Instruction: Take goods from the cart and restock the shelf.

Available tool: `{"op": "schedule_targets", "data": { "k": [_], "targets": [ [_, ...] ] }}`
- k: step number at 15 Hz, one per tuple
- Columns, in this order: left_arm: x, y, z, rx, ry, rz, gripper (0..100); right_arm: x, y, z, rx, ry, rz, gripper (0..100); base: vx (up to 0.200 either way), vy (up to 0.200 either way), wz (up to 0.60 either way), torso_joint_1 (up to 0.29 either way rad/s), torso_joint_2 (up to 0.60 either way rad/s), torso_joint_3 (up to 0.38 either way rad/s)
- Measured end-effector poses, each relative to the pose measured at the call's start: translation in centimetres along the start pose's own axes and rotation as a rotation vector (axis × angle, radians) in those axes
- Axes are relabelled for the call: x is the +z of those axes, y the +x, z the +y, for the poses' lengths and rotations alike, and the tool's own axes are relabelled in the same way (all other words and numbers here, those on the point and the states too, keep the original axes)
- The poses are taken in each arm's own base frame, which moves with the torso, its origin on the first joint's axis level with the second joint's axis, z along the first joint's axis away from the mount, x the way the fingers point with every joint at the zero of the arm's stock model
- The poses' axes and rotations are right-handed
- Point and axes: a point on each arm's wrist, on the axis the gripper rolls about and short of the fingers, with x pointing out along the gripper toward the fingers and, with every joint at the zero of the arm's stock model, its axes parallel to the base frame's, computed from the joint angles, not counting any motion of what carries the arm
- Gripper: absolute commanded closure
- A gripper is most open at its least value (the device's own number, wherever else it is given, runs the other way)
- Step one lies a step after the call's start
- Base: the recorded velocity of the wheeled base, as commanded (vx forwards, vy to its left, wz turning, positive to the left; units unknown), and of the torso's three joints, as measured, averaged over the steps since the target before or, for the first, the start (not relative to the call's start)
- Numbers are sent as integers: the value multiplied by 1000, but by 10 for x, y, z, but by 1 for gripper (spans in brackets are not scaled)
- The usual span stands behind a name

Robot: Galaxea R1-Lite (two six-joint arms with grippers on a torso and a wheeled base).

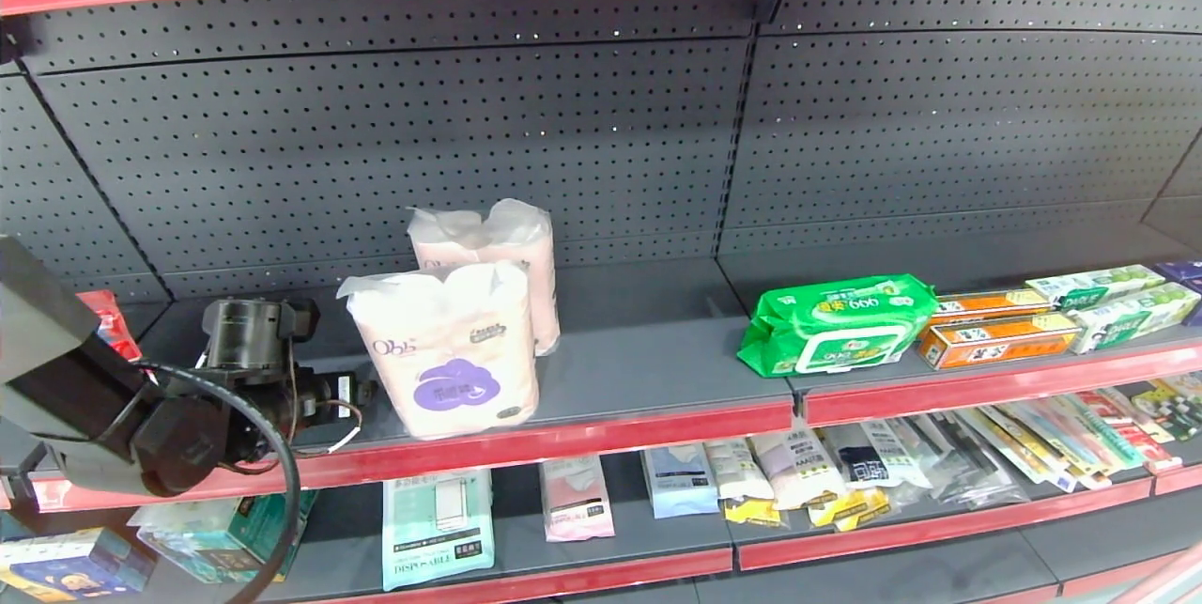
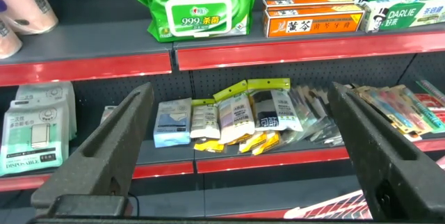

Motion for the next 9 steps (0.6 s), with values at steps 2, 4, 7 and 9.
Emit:
{"op": "schedule_targets", "data": {
  "k": [2,4,7,9],
  "targets": [
    [1,5,-2,-1,2,0,0,0,0,0,0,0,0,0,0,0,0,0,0,0],
    [0,7,-6,-8,9,2,0,0,0,0,0,0,0,0,0,0,0,0,0,0],
    [0,10,-14,-27,21,-13,0,0,0,0,0,0,0,0,0,0,0,0,0,0],
    [0,11,-19,-37,27,-17,0,0,0,0,0,0,0,0,0,0,0,0,0,0]
  ]
}}
